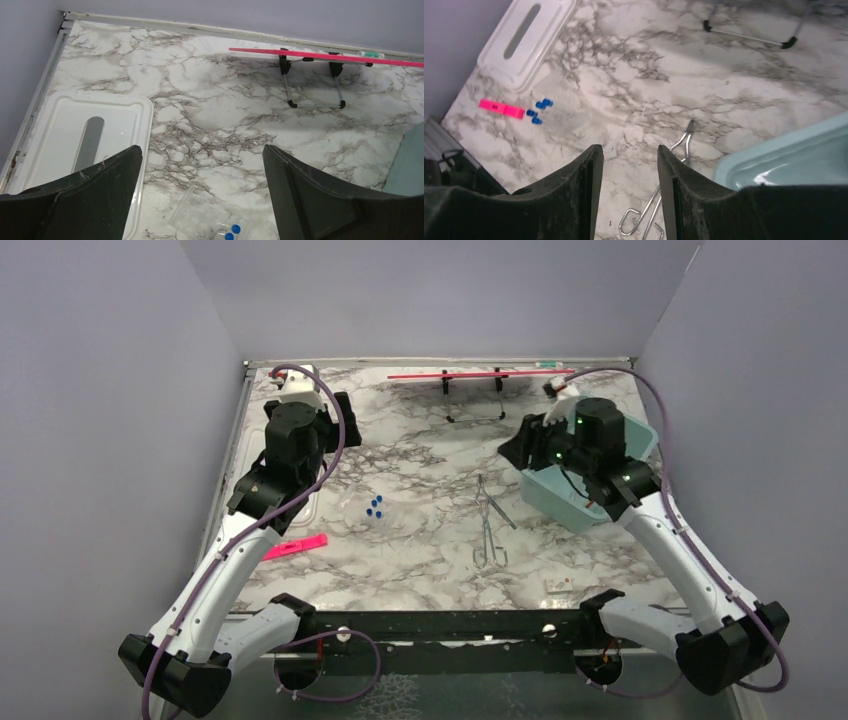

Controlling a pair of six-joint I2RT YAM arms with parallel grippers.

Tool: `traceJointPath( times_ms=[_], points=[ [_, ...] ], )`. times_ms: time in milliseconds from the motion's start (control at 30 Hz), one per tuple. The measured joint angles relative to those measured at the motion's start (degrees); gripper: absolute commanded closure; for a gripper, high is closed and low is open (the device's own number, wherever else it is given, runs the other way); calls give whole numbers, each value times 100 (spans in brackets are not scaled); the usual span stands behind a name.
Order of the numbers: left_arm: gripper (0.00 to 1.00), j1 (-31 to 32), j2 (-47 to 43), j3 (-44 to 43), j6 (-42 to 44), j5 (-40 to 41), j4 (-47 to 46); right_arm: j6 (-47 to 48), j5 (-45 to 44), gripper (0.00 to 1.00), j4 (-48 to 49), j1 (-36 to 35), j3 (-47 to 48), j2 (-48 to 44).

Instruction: Organize the chemistry lab equipment

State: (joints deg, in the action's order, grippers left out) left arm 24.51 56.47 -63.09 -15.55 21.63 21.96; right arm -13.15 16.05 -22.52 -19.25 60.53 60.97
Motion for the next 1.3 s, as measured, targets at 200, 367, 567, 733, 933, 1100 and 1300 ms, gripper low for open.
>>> traceJointPath(
  times_ms=[200,367,567,733,933,1100,1300],
  points=[
    [6,0,-2,0,2,0,0,321,-813,51,15,-1294,0,774],
    [6,0,-4,0,7,2,0,595,-2116,50,-249,-1735,17,1790],
    [6,0,-11,0,15,4,0,761,-2935,53,-483,-2020,20,2597],
    [6,0,-11,0,15,7,0,787,-3220,64,-584,-2046,20,2994],
    [6,0,-11,0,17,7,0,758,-3405,67,-745,-2046,20,3421],
    [6,0,-11,0,17,7,0,761,-3432,67,-804,-2046,17,3650],
    [6,0,-11,0,15,4,-2,758,-3305,66,-839,-2046,-4,3783]
  ],
)
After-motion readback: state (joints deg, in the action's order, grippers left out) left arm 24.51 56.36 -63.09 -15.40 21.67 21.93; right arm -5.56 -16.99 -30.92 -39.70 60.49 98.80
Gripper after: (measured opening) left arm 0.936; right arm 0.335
